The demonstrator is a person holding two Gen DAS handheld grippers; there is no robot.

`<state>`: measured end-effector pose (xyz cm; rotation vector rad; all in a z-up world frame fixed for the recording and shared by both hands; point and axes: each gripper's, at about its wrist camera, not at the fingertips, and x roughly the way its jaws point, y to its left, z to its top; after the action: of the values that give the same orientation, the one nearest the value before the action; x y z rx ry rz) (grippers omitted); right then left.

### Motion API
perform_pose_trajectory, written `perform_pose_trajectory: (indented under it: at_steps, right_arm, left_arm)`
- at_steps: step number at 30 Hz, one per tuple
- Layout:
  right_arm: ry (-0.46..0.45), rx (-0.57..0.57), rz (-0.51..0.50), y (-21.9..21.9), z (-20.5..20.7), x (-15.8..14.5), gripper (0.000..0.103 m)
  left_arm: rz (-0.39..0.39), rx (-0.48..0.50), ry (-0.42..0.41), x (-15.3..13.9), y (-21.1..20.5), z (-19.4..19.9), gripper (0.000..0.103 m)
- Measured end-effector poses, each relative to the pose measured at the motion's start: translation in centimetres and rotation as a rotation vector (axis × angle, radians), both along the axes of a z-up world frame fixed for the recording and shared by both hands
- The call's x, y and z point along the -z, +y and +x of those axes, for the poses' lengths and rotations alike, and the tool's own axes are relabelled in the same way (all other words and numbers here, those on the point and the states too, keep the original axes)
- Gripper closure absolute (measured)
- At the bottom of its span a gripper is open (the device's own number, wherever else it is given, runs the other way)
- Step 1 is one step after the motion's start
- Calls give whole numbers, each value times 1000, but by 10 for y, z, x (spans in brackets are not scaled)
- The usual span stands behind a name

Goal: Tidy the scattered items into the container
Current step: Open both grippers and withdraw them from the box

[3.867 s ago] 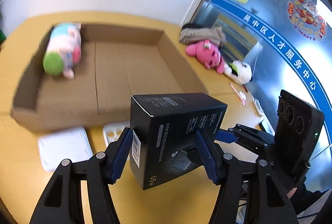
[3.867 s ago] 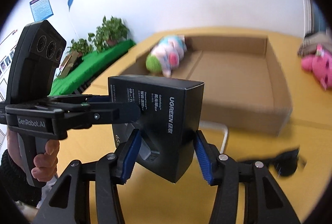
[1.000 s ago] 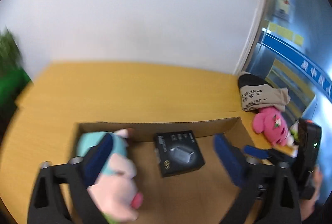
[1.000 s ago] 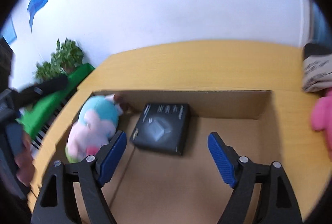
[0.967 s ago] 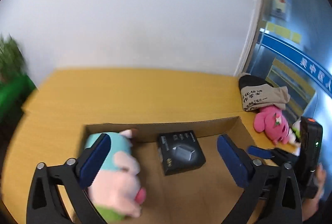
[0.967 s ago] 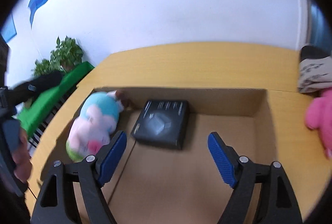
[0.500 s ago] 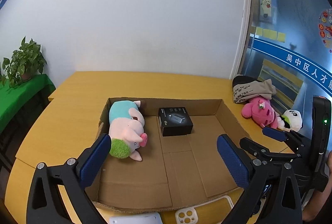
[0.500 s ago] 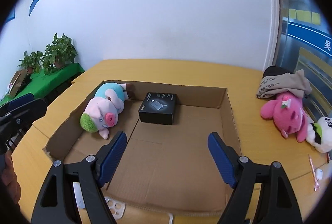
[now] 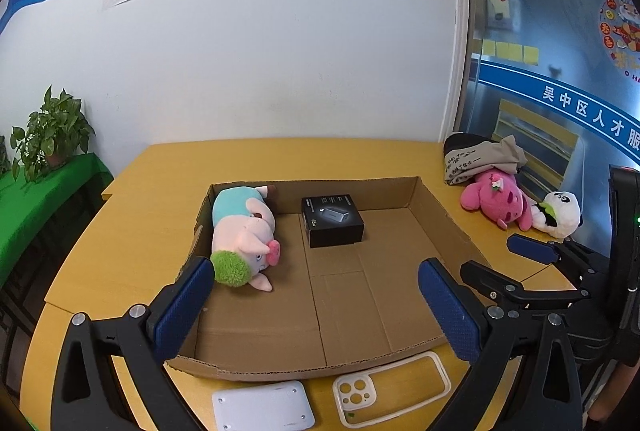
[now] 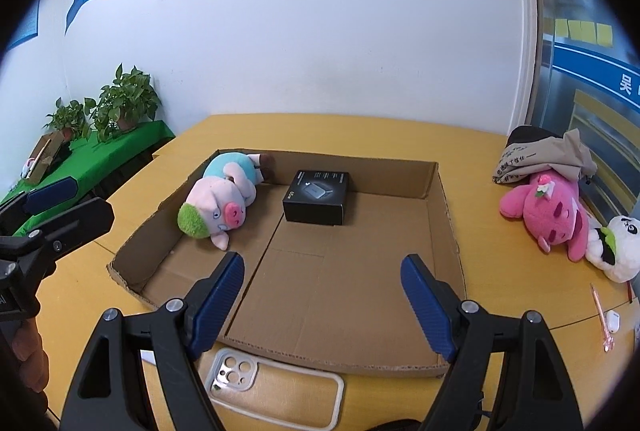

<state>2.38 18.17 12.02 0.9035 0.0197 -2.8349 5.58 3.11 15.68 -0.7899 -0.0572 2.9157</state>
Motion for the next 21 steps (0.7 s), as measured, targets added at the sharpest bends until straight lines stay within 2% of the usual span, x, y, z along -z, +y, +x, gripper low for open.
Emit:
perform_pose_trajectory:
  at_steps: [10, 21]
  right_arm:
    - [-12, 4, -8, 5, 8, 4, 23]
    - [-31, 0, -15, 2, 10, 10, 23]
  left_arm:
    - [-12, 13, -24, 7, 8, 4, 0]
    - [9, 15, -45, 13, 4, 6, 0]
